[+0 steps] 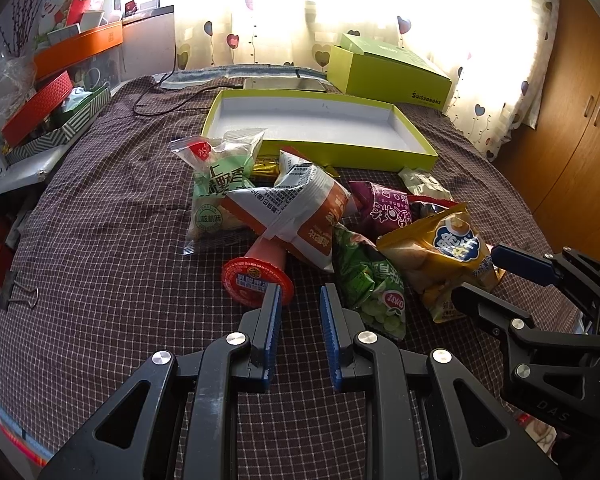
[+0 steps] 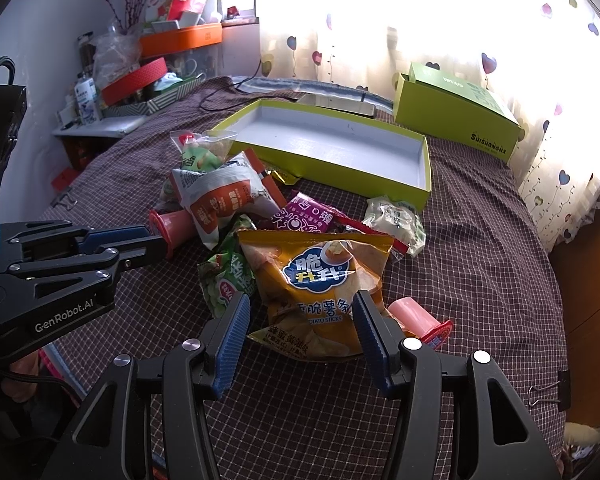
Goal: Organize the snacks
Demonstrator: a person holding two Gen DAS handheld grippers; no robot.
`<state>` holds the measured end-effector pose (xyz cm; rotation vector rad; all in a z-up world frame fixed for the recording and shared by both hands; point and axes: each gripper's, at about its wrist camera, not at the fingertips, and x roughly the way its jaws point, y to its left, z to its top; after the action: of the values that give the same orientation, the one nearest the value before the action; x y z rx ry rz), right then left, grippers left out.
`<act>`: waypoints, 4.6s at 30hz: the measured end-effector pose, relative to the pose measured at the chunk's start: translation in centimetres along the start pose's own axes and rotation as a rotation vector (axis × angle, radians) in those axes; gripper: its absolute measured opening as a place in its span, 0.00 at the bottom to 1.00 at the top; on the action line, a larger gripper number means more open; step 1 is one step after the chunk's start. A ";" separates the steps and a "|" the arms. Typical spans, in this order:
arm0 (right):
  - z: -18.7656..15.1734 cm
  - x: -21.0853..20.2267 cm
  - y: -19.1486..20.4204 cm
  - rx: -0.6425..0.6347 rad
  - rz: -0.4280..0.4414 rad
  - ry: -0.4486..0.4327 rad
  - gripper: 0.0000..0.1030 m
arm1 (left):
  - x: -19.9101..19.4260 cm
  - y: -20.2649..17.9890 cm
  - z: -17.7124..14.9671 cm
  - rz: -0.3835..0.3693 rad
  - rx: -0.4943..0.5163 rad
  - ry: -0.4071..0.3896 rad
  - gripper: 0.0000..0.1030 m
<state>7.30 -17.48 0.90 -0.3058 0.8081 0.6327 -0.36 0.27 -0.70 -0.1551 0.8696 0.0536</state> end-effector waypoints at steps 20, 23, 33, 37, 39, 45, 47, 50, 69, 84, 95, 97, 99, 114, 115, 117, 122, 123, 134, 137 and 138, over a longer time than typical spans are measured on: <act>0.1 -0.1 0.1 -0.002 0.004 -0.009 0.52 | -0.1 0.0 0.2 0.007 -0.001 0.002 0.20; 0.2 -0.1 0.2 -0.005 0.009 -0.012 0.52 | -0.1 0.1 0.2 0.013 -0.001 -0.001 0.20; 0.2 -0.5 0.1 -0.010 0.015 -0.032 0.52 | -0.2 0.2 0.2 0.002 -0.010 -0.004 0.20; 0.3 -0.6 0.2 -0.012 0.016 -0.040 0.52 | -0.2 0.7 0.2 -0.010 -0.026 -0.007 0.20; 0.4 -0.6 0.1 -0.012 0.019 -0.045 0.52 | -0.2 0.9 0.2 -0.015 -0.032 -0.007 0.20; 0.6 -0.8 0.1 -0.013 0.026 -0.058 0.52 | -0.6 1.3 0.3 -0.013 -0.037 -0.025 0.20; 0.7 -0.8 0.0 -0.013 0.028 -0.062 0.52 | -0.7 1.4 0.4 -0.018 -0.039 -0.027 0.20; 0.8 -0.8 -0.1 -0.009 0.031 -0.066 0.52 | -0.8 1.5 0.5 -0.022 -0.041 -0.032 0.20; 0.8 0.1 -1.2 0.000 0.057 -0.049 0.58 | -0.4 2.4 3.7 -0.100 -0.019 -0.075 0.45; 0.8 0.4 -2.4 0.023 0.038 -0.046 0.59 | 1.8 0.0 6.1 -0.075 0.150 -0.077 0.50; 0.7 0.7 -3.0 0.037 0.030 -0.042 0.59 | 4.2 -1.5 6.2 -0.020 0.273 -0.042 0.58; 0.7 0.7 -3.0 0.038 0.030 -0.041 0.59 | 4.7 -1.7 6.1 0.009 0.293 -0.035 0.58; 0.7 0.7 -3.1 0.041 0.029 -0.039 0.59 | 5.3 -1.6 6.0 0.017 0.303 -0.017 0.58; 0.7 0.8 -3.4 0.050 0.032 -0.042 0.60 | 5.8 -1.6 5.3 0.051 0.325 -0.028 0.49; 0.7 0.7 -3.4 0.050 0.034 -0.043 0.60 | 5.7 -1.7 5.3 0.049 0.322 -0.031 0.46; 0.6 0.6 -3.4 0.049 0.036 -0.045 0.60 | 5.5 -1.6 5.3 0.045 0.314 -0.036 0.44; 0.5 0.1 -3.6 0.055 0.058 -0.055 0.60 | 5.0 -1.1 5.3 0.026 0.272 -0.046 0.43; 0.5 0.1 -3.6 0.054 0.063 -0.054 0.60 | 4.8 -0.9 5.3 0.021 0.260 -0.050 0.42; 0.4 1.9 -2.4 -0.040 0.081 0.015 0.63 | 2.5 1.2 4.9 -0.025 0.143 -0.079 0.42; 0.4 3.1 -1.9 -0.074 0.064 0.053 0.63 | 2.2 1.4 4.7 -0.032 0.124 -0.078 0.42; 0.5 3.4 -1.8 -0.075 0.063 0.062 0.64 | 2.1 1.4 4.7 -0.034 0.117 -0.078 0.42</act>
<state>10.50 -17.28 -1.30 -0.3709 0.8569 0.7161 4.35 2.36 0.52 -0.0574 0.7900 -0.0227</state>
